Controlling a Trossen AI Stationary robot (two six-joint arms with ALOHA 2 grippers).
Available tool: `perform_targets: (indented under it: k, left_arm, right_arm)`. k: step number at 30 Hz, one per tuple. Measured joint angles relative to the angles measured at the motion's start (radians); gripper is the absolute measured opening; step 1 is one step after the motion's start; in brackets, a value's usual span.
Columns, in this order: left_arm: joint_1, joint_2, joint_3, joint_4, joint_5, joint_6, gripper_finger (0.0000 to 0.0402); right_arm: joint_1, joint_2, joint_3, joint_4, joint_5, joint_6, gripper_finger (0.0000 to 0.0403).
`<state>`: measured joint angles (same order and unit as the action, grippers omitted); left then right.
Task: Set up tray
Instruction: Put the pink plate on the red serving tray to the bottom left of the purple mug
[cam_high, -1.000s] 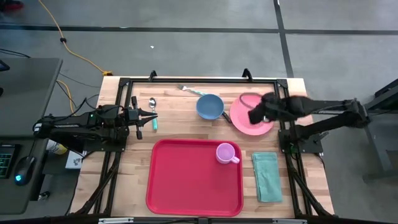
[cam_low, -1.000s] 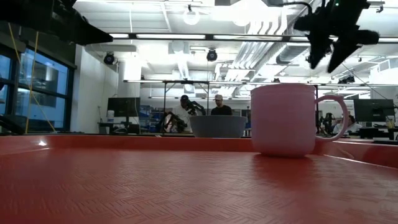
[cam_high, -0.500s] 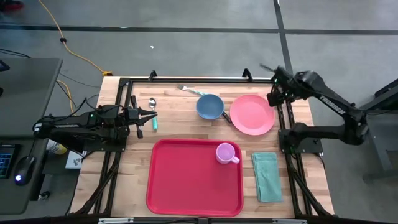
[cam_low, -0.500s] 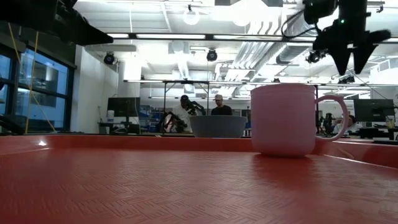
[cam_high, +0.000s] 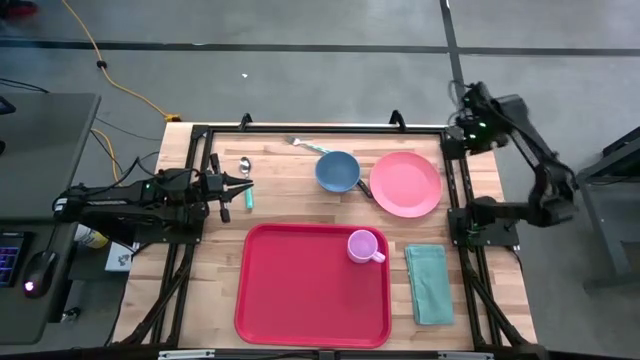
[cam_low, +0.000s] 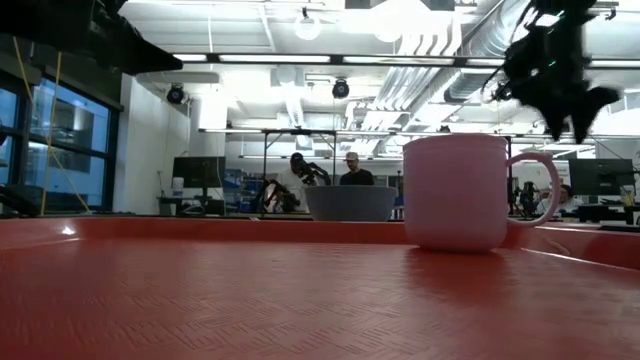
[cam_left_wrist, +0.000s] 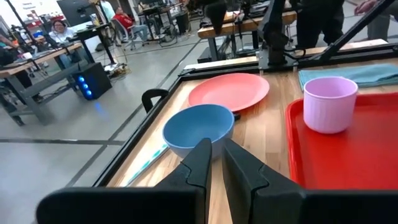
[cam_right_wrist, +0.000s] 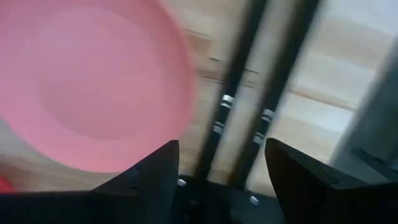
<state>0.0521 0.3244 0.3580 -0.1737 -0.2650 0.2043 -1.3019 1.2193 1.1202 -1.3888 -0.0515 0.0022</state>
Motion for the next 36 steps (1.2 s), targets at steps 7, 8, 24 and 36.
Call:
perform_targets:
  k: [7,8,24,36]
  left_arm:
    - [0.0,0.001,0.0,-0.001,-0.003,-0.002,0.0067]
    - [0.0,0.001,0.0,-0.001,-0.004,-0.002,0.0067]
    - [0.0,0.001,0.0,-0.009,-0.017,0.0,0.0067]
    - [0.0,0.001,0.0,-0.008,-0.017,-0.002,0.0067]
  right_arm:
    - [-0.002,-0.026,-0.064,0.14,-0.046,0.063,0.0218]
    - [-0.001,-0.024,-0.081,0.167,-0.059,0.093,0.0218]
    - [0.01,-0.029,-0.434,0.574,-0.373,0.315,0.0218]
    - [0.116,-0.031,-0.555,0.675,-0.392,0.404,0.0218]
